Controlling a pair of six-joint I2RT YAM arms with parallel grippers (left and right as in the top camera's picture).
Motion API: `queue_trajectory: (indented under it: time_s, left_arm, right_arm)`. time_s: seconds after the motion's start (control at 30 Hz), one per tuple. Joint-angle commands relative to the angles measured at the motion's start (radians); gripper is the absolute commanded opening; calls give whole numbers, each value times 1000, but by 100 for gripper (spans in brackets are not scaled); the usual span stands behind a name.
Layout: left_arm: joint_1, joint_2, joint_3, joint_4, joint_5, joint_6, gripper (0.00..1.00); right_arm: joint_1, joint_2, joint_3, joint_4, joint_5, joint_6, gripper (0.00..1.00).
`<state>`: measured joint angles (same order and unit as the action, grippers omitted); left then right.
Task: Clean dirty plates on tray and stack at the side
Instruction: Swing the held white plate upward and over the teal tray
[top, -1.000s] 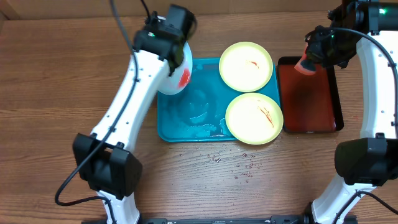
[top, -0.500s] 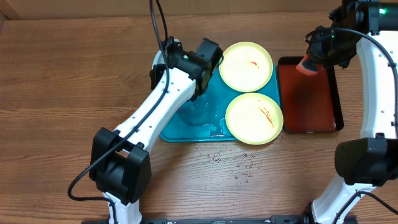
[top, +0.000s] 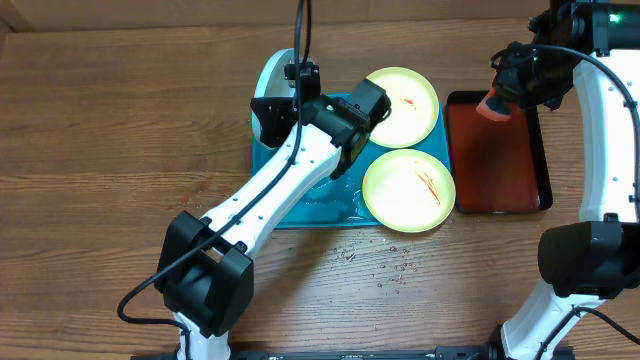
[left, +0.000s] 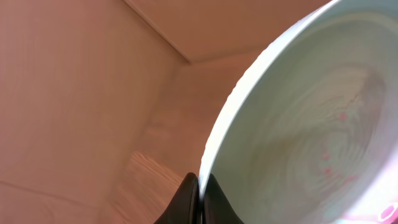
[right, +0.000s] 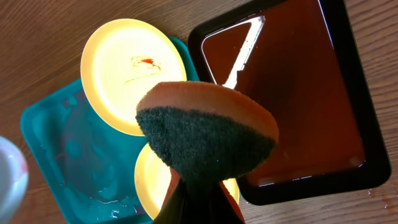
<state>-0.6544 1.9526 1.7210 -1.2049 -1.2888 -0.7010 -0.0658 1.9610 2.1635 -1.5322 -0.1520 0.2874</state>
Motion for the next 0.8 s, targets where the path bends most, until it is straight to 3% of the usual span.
queue_trajectory:
  time_s: [0.0, 0.07, 0.53, 0.67, 0.77]
  left_arm:
    - [-37, -4, -2, 2, -225, -28, 4]
    - [-60, -4, -2, 4, -274, -24, 4]
    - [-117, -4, -2, 13, -246, -14, 4]
    - [-104, -4, -2, 23, -104, -11, 4]
    - [-68, -4, -2, 64, 109, 96, 4]
  right_arm:
    - [-3, -16, 8, 4, 6, -7, 4]
    - [-3, -16, 8, 4, 6, -8, 4]
    - [-3, -16, 8, 4, 6, -8, 4]
    - [-3, -16, 8, 4, 6, -8, 4]
    - [-3, -16, 8, 5, 6, -8, 4]
